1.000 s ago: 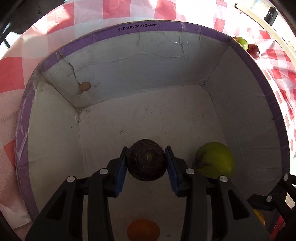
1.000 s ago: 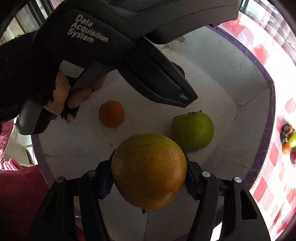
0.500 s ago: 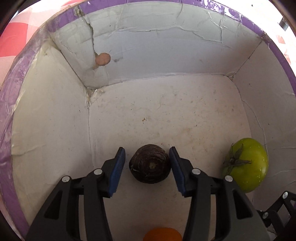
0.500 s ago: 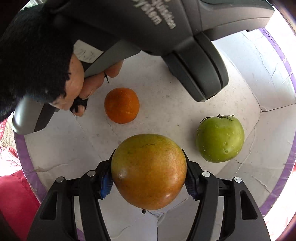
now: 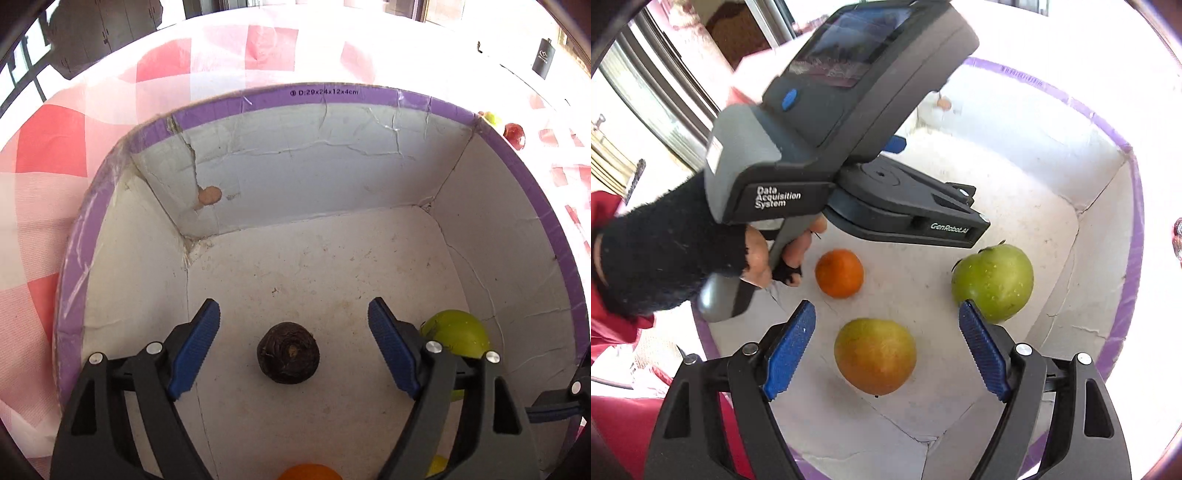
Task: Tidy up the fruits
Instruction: 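Lower both fruits into the box and open both tools, then move both tools back to the pile and grasp an orange with the right tool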
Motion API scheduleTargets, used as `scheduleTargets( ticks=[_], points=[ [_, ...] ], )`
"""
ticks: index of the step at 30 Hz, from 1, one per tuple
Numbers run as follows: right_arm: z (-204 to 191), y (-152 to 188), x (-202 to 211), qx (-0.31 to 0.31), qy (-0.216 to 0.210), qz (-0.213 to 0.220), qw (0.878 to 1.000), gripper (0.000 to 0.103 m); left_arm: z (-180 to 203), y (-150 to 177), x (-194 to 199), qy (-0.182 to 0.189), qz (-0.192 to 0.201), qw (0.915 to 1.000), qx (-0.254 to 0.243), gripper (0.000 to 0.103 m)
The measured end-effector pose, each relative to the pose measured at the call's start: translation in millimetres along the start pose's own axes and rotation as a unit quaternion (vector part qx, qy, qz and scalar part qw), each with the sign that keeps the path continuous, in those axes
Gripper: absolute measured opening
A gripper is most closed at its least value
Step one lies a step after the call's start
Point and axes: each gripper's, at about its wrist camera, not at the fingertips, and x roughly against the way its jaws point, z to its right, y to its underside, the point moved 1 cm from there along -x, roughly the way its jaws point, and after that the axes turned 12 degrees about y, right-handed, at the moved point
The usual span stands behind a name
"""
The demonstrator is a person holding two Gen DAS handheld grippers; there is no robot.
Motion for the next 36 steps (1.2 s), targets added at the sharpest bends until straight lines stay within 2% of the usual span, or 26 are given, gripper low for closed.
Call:
scheduleTargets(
  ticks=[1,3,5,7,10,12,16,18,20,22,27,32,33,36],
  points=[
    [8.7,3.5,15.9,-0.012,-0.009,0.040,0.999,0.078,3.8,-1.8,12.8,-0.005,0.031,0.9995,-0.004,0.086],
    [31.7,10.3,44.1,-0.033,-0.024,0.108,0.993,0.086,14.4,-5.2,42.1,-0.028,0.100,0.9945,-0.011,0.102],
    [55.4,23.2,67.8,-0.059,-0.026,0.147,0.987,0.088,21.1,-13.8,67.1,-0.055,0.164,0.9848,-0.014,0.101],
    [86.5,25.8,80.3,-0.094,-0.003,0.166,0.982,0.088,33.9,-22.2,89.7,-0.079,0.196,0.9773,-0.012,0.101],
    [145.1,32.2,86.4,-0.163,0.054,0.172,0.970,0.088,58.2,-52.8,101.1,-0.092,0.214,0.9725,0.008,0.101],
    [188.8,42.8,75.1,-0.208,0.101,0.150,0.961,0.088,72.9,-74.7,97.4,-0.092,0.208,0.9734,0.030,0.101],
    [279.5,76.8,48.1,-0.267,0.160,0.100,0.945,0.084,119.9,-94.4,86.0,-0.044,0.213,0.9747,0.054,0.101],
    [306.5,87.6,25.6,-0.275,0.178,0.076,0.942,0.080,151.2,-97.9,75.6,-0.006,0.206,0.9771,0.054,0.101],
    [330.3,96.0,7.9,-0.273,0.187,0.061,0.942,0.078,181.7,-101.1,56.6,0.037,0.180,0.9812,0.060,0.101],
    [348.5,98.2,-10.4,-0.264,0.191,0.056,0.944,0.078,211.2,-97.9,27.0,0.055,0.150,0.9851,0.064,0.101],
    [388.3,82.0,-52.8,-0.220,0.188,0.056,0.956,0.071,258.2,-80.3,-48.6,0.029,0.060,0.9959,0.062,0.101],
    [408.2,57.3,-72.2,-0.161,0.179,0.081,0.967,0.070,261.4,-64.7,-107.3,-0.009,-0.008,0.9970,0.076,0.101],
    [409.7,52.1,-74.7,-0.148,0.177,0.085,0.969,0.068,257.8,-62.7,-114.7,-0.013,-0.015,0.9962,0.085,0.101],
    [409.8,43.2,-79.3,-0.103,0.179,0.096,0.974,0.052,250.5,-63.5,-133.6,-0.028,-0.025,0.9940,0.103,0.101]
  ],
)
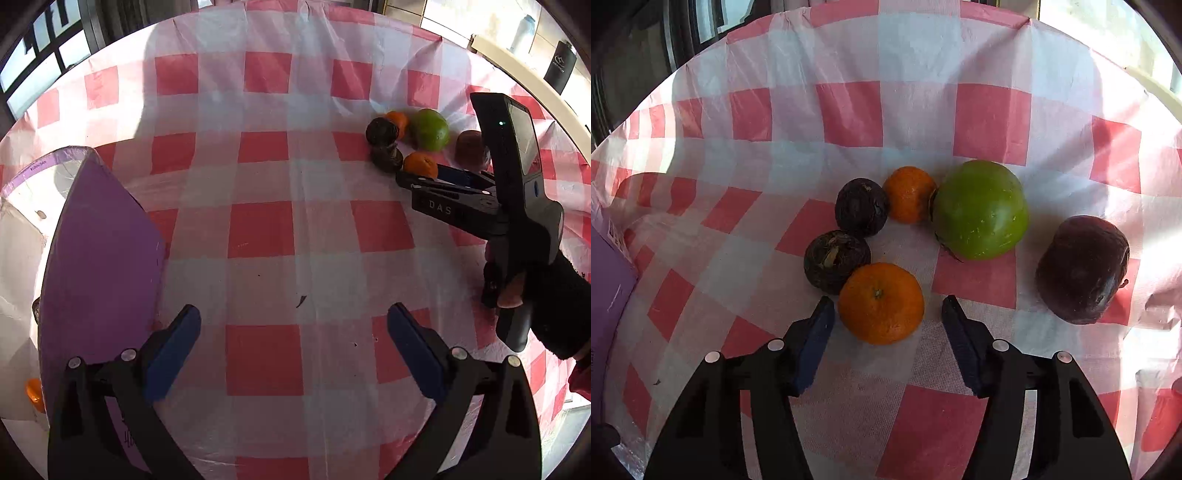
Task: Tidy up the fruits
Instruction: 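Move both tools back to the pile and grasp an orange with the right tool, then grasp the second dark passion fruit with the left tool while the right tool holds the orange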
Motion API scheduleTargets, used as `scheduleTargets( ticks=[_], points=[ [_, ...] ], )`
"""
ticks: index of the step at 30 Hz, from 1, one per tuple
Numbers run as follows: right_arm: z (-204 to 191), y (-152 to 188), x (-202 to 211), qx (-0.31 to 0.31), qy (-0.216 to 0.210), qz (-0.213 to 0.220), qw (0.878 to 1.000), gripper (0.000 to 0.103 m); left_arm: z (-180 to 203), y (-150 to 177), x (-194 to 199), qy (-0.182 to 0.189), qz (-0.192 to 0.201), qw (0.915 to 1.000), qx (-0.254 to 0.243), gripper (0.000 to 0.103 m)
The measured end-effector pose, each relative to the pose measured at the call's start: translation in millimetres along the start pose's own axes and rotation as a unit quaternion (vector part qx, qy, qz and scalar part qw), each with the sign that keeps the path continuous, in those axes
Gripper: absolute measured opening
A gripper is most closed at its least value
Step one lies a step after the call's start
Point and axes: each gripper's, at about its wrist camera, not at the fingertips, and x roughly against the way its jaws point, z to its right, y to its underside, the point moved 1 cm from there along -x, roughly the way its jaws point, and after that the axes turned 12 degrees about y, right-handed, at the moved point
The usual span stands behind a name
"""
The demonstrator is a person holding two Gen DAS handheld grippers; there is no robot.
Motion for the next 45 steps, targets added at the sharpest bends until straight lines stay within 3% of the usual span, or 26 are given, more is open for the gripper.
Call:
scheduleTargets(
  ticks=[2,7,10,14,16,19,23,30,36,40,45],
  points=[
    [0.5,-0.4,0.7,0.011,-0.009,0.008,1.000,0.042,-0.6,-6.8,-12.0,-0.007,-0.001,1.0000,0.002,0.101],
    [21.1,20.4,14.9,-0.029,0.007,0.007,1.000,0.041,13.9,-41.9,-44.2,-0.014,0.014,0.9993,-0.031,0.101],
    [46.2,46.0,30.2,-0.091,0.017,-0.008,0.996,0.041,31.4,-67.9,-66.7,-0.005,0.023,0.9980,-0.059,0.101],
    [62.4,76.0,50.3,-0.125,0.037,-0.014,0.991,0.041,55.0,-95.1,-97.1,0.013,0.030,0.9960,-0.083,0.099],
    [64.8,86.8,57.9,-0.127,0.044,-0.013,0.991,0.041,63.8,-106.8,-111.0,0.016,0.033,0.9951,-0.092,0.093],
    [64.5,95.9,65.0,-0.122,0.050,-0.009,0.991,0.041,69.3,-119.3,-126.1,0.025,0.033,0.9939,-0.102,0.076],
    [63.7,97.1,65.5,-0.123,0.052,-0.005,0.991,0.041,76.9,-122.7,-124.5,0.044,0.041,0.9892,-0.134,0.040],
    [62.6,96.3,64.9,-0.122,0.054,-0.005,0.991,0.042,71.8,-87.6,-99.9,0.068,0.027,0.9885,-0.132,0.039],
    [58.8,94.2,63.5,-0.112,0.072,-0.008,0.991,0.041,67.6,-19.9,-58.1,0.082,0.020,0.9869,-0.138,0.039],
    [53.0,99.3,68.9,-0.122,0.080,-0.019,0.989,0.041,63.2,31.1,-38.6,0.102,-0.007,0.9817,-0.161,0.039],
    [25.6,117.5,91.1,-0.146,0.085,-0.045,0.985,0.041,44.0,63.7,-15.9,0.120,-0.026,0.9769,-0.175,0.040]
  ],
)
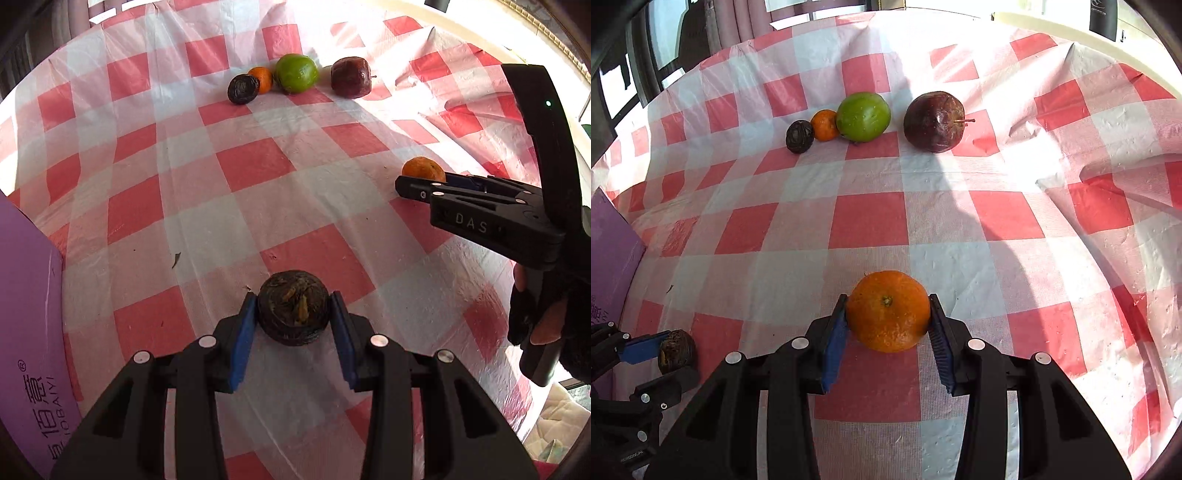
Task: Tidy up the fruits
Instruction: 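Grasp the second dark passion fruit with the left tool while the right tool holds the orange, then carry both fruits into the box and open both tools to release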
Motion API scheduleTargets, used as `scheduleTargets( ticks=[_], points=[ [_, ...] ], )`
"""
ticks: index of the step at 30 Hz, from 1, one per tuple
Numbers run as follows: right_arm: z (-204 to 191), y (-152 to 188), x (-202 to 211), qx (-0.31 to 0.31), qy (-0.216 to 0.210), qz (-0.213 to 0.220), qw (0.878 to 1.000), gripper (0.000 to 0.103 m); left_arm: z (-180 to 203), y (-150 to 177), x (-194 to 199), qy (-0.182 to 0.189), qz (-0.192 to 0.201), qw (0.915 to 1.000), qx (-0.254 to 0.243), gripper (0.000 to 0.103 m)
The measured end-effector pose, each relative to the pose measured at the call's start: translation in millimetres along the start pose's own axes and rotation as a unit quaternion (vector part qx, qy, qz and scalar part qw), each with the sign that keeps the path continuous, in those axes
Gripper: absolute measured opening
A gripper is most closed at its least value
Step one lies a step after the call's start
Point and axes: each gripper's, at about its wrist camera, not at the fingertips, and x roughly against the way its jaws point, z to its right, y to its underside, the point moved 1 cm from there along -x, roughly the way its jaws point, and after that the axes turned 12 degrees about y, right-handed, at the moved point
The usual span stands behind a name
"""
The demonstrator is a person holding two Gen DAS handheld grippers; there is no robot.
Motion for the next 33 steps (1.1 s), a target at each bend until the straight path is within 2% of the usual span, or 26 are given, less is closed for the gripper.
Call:
scheduleTargets(
  ticks=[5,8,17,21,26,30,33],
  points=[
    [-25.2,31.5,28.1,-0.009,-0.002,-0.029,1.000,0.041,-11.9,21.2,21.8,0.026,-0.016,0.9994,0.016,0.040],
    [-38.8,45.1,45.2,-0.008,0.000,-0.039,0.999,0.041,-16.8,23.6,43.1,0.048,-0.007,0.9986,0.021,0.040],
    [-59.5,63.3,96.7,-0.064,0.009,-0.042,0.997,0.041,-19.4,2.5,135.8,0.121,0.086,0.9889,-0.007,0.040],
    [-84.5,57.3,124.5,-0.068,-0.005,-0.018,0.997,0.041,-36.5,7.2,174.5,0.111,0.124,0.9860,-0.016,0.040],
    [-136.5,45.4,158.3,-0.038,-0.038,0.018,0.998,0.041,-82.7,24.1,217.0,0.084,0.160,0.9835,0.014,0.040],
    [-182.0,34.8,191.4,0.001,-0.079,0.056,0.995,0.041,-119.2,43.0,244.5,0.055,0.184,0.9804,0.045,0.040],
    [-220.6,27.9,214.9,0.049,-0.113,0.079,0.989,0.041,-145.7,57.4,256.9,0.025,0.186,0.9799,0.067,0.040]
  ],
)
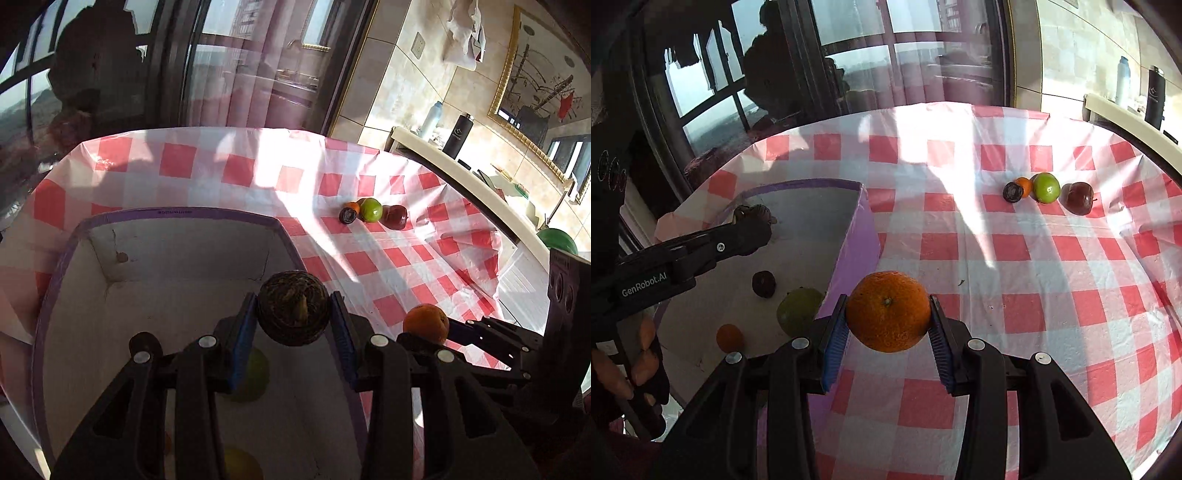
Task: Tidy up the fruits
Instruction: 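Carry both fruits into the box and open both tools to release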
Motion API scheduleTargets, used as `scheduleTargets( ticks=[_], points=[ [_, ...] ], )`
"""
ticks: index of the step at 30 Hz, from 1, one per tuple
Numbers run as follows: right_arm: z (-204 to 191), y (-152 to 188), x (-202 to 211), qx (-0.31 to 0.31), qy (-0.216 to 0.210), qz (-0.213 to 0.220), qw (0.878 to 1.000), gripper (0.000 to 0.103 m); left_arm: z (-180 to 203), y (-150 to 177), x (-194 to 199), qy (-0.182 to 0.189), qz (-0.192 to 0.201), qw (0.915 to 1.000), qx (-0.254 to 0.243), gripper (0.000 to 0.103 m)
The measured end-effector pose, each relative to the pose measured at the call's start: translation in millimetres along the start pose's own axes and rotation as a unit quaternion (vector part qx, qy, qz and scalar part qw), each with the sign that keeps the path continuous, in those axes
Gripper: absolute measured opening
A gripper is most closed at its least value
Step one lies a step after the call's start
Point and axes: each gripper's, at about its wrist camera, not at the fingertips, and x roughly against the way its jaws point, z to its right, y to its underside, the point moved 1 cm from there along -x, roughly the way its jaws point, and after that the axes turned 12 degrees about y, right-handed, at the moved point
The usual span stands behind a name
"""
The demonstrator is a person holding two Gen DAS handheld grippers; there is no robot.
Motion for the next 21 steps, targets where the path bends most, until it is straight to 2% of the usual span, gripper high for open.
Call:
scheduleTargets(
  ticks=[5,7,9,14,18,21],
  points=[
    [-68.6,-15.5,6.8,0.096,-0.057,0.002,0.994,0.041,-49.1,5.1,11.1,-0.075,-0.029,0.9962,0.034,0.040],
    [-95.6,-18.1,-0.9,0.137,-0.085,-0.027,0.987,0.041,-74.1,9.0,9.1,-0.095,-0.051,0.9922,0.064,0.040],
    [-120.9,-15.3,-11.0,0.179,-0.096,-0.057,0.977,0.041,-94.5,16.0,5.3,-0.111,-0.071,0.9872,0.090,0.040],
    [-162.7,5.7,-43.4,0.280,-0.063,-0.138,0.948,0.041,-116.9,26.2,-9.3,-0.134,-0.120,0.9787,0.098,0.040],
    [-164.5,16.5,-72.1,0.288,-0.043,-0.204,0.934,0.041,-119.7,27.5,-25.4,-0.148,-0.159,0.9729,0.079,0.040],
    [-163.6,22.7,-90.0,0.296,-0.021,-0.240,0.924,0.041,-127.9,32.8,-36.0,-0.147,-0.193,0.9652,0.098,0.040]
  ],
)
